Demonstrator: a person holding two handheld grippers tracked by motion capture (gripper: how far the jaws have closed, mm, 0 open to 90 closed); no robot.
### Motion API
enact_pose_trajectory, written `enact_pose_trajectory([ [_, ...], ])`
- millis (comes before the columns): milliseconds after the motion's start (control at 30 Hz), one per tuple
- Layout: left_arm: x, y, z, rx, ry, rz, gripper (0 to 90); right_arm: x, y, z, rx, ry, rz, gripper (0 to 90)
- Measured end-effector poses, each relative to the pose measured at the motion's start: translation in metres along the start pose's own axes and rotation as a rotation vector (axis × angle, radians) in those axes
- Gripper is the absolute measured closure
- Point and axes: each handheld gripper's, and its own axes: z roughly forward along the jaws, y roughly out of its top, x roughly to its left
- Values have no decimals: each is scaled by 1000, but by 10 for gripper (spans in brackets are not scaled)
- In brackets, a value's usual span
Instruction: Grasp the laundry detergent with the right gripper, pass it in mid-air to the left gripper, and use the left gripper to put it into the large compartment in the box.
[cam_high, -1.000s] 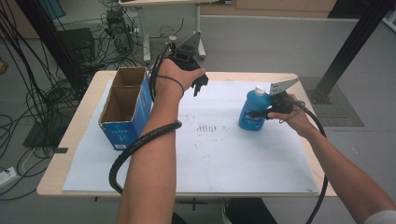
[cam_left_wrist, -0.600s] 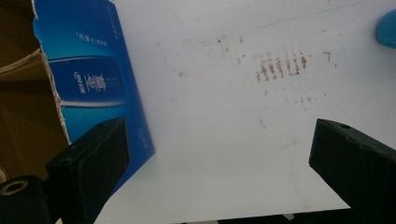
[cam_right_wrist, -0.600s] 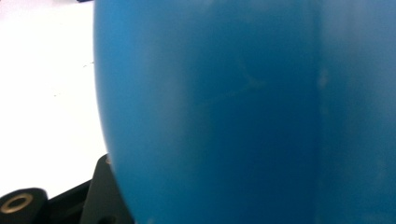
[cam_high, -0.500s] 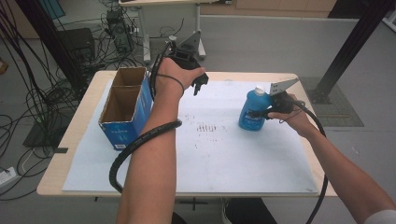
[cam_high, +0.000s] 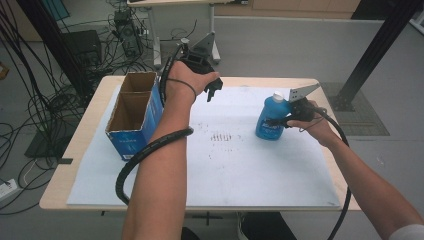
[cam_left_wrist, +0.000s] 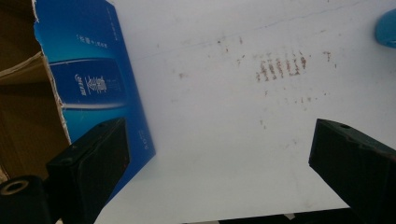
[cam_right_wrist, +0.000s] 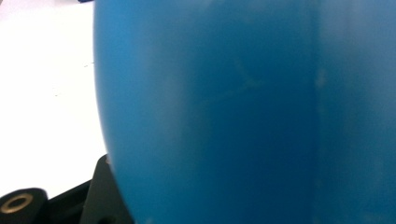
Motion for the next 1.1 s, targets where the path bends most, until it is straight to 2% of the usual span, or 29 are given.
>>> enact_pose_trajectory([
  [200,1,-2,-2,-14,-6,6,59,1,0,0,2,-2,2,441],
  [367,4,-5,-13,-34,-9,38,61,3,4,-1,16,-1,17,441],
  [400,5,-6,-18,-47,-11,63,61,6,8,-1,26,6,19,441],
  [433,5,-6,-18,-47,-11,63,61,6,8,-1,26,6,19,441],
  [467,7,-7,-26,-69,-12,91,61,11,17,-2,42,4,9,441],
  [500,7,-7,-26,-69,-12,91,61,11,17,-2,42,4,9,441],
  [567,8,-8,-33,-74,-7,119,61,16,28,-5,43,-3,1,441],
  [600,8,-9,-39,-83,-3,151,61,20,37,-8,35,-1,7,441],
  [700,9,-12,-49,-100,-5,197,60,27,54,-12,39,4,16,441],
  [733,9,-12,-49,-100,-5,197,60,27,54,-12,39,4,16,441],
  [767,10,-14,-55,-103,-8,240,60,32,64,-13,50,2,19,441],
  [800,10,-14,-55,-103,-8,240,59,32,64,-13,50,2,19,441],
  [867,12,-17,-64,-107,-11,286,58,38,75,-13,65,1,28,441],
  [900,12,-17,-64,-107,-11,286,58,38,75,-13,65,1,28,441],
  [933,13,-19,-69,-119,-17,317,58,44,84,-13,69,8,40,441],
  [967,13,-19,-69,-119,-17,317,58,44,84,-13,69,8,40,441],
  [1067,15,-22,-78,-130,-11,383,58,55,98,-11,60,23,51,440],
  [1100,15,-22,-78,-130,-11,383,58,55,98,-11,60,23,51,440],
])
